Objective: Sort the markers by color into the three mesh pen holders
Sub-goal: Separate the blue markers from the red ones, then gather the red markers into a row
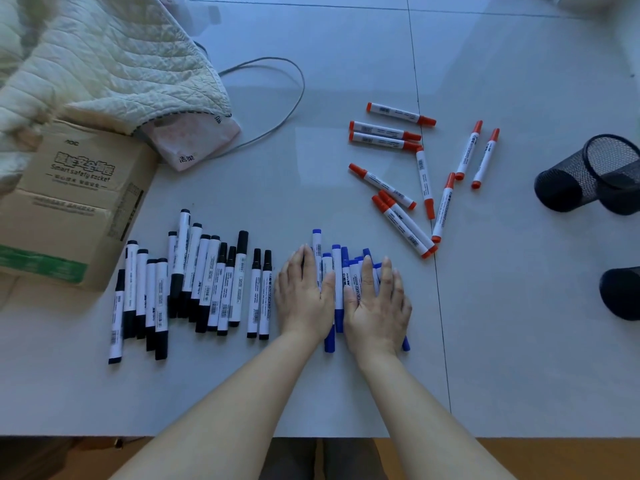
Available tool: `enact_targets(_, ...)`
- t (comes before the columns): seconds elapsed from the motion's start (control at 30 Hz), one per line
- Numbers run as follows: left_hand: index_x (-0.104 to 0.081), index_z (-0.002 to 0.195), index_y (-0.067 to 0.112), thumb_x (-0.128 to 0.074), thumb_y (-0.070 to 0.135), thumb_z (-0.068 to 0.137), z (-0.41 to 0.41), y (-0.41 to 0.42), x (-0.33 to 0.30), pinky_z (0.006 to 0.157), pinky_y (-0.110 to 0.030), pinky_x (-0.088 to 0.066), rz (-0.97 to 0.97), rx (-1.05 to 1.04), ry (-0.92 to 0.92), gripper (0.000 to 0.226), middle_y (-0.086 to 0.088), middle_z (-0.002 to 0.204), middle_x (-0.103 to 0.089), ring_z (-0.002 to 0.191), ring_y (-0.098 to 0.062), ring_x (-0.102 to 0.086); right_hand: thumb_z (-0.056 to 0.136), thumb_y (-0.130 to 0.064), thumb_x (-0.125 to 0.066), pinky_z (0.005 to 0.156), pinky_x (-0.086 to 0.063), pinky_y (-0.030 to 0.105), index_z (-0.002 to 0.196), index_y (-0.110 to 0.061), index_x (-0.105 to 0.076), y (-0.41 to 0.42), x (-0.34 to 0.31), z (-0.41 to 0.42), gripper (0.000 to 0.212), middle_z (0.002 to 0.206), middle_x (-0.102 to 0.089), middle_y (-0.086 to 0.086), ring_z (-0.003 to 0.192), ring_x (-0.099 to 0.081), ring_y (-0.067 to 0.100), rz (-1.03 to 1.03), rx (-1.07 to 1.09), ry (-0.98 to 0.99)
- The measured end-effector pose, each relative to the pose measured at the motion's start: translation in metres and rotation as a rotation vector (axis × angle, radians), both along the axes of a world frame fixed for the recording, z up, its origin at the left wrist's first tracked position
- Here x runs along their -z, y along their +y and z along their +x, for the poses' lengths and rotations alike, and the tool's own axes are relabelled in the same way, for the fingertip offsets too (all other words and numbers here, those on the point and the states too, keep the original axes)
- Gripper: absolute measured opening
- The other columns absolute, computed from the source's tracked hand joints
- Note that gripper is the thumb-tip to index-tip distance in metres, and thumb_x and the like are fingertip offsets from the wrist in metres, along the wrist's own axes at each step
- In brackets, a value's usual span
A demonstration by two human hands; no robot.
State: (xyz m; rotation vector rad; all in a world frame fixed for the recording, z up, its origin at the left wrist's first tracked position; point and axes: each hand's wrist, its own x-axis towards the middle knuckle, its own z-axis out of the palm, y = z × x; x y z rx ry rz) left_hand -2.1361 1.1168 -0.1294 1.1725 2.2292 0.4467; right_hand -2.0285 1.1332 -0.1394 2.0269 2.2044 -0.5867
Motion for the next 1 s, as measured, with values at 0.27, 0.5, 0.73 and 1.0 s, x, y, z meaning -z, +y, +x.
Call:
enact_targets(0.27,-0.029,0.143,0.018,-0.041,0.035,0.094,-0.016,0.040,-0.031,0.107,-0.033,-0.027,0.086,0.001,-0.025,0.053,-0.002,0.144,-0.031,0.132,-0.018,-0.025,0.088,-0.028,-0.050,0.101,-0.032,0.039,0.134,-0.017,-0.041,0.040,-0.035,0.019,0.048,0.143,-0.036,0.007,0.129,-0.033,0.025,0.161,0.048,0.159)
enact_targets(0.5,-0.046,0.132,0.021,-0.048,0.025,0.090,-0.015,0.107,-0.049,0.095,-0.036,-0.039,0.059,0.306,0.127,0.042,-0.001,0.132,-0.045,0.123,-0.020,-0.035,0.083,-0.014,-0.050,0.088,-0.034,0.037,0.126,-0.011,-0.049,0.114,-0.048,0.066,0.043,0.126,-0.050,0.010,0.113,-0.041,0.030,0.205,0.026,0.114)
enact_targets(0.73,-0.048,0.131,0.030,-0.053,0.048,0.087,0.016,0.149,-0.034,0.098,-0.035,-0.037,0.115,0.754,0.300,0.047,0.003,0.128,-0.047,0.121,-0.020,-0.035,0.090,-0.014,-0.044,0.083,-0.038,0.036,0.122,-0.011,-0.052,0.177,-0.038,0.079,0.033,0.119,-0.054,0.013,0.110,-0.047,0.031,0.125,0.048,0.215)
enact_targets(1.0,-0.049,0.124,0.034,-0.056,0.055,0.081,0.023,0.161,-0.019,0.098,-0.032,-0.027,0.087,0.964,0.428,0.048,0.003,0.124,-0.042,0.118,-0.020,-0.033,0.087,-0.021,-0.051,0.065,-0.033,0.032,0.105,-0.011,-0.044,0.224,-0.025,0.063,0.022,0.108,-0.058,0.010,0.089,-0.054,0.033,0.001,0.091,0.188)
